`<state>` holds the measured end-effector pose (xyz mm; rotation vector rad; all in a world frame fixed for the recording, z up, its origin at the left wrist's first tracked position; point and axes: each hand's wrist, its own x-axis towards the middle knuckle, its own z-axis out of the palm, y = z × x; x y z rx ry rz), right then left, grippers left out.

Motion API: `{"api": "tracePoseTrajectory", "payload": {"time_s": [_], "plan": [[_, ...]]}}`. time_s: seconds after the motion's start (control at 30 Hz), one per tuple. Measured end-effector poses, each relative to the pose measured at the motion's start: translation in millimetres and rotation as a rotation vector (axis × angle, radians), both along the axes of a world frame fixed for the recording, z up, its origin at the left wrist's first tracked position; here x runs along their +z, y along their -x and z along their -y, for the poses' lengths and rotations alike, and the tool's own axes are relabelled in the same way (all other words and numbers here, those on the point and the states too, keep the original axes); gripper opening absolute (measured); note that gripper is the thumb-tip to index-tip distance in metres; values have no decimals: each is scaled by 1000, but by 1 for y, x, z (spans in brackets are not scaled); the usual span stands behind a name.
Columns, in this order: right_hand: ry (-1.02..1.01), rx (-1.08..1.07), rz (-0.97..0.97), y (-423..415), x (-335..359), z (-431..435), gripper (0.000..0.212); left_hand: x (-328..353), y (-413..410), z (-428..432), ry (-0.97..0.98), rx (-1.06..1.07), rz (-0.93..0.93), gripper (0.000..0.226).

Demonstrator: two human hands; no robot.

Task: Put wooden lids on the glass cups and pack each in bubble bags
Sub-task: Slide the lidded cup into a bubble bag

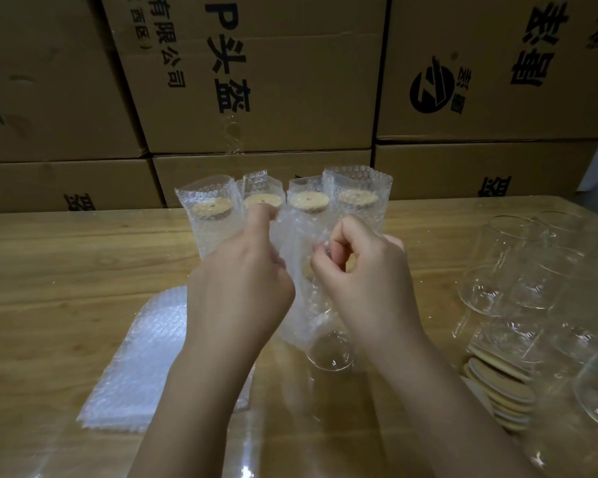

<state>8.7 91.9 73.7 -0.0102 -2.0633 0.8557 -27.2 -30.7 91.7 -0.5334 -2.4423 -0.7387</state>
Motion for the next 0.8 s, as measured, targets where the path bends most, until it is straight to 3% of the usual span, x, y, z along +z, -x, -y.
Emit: {"api": "tracePoseTrajectory", "payload": {"time_s": [0.13,0.2,0.27,0.47,0.63,0.8], "plan": [[-96,-74,-30,1,-1,-2,45,2,-3,-1,-159,-60,177,45],[-125,-58,-60,1,-2,2,43,0,-3,-3,-119,74,62,33],[-182,-61,-124,1,-2,7,42,0,-3,-5,-40,159,-67,34],[-322,-99,-257,3,-3,13,24,9,-12,-8,58,77,-310,51],[-303,-152,-248,3,-3,9,23,12,-19,-6,3,-58,-100,60],[-204,-196,-153,3,-3,1,39,7,-15,7,154,66,-2,71]]}}
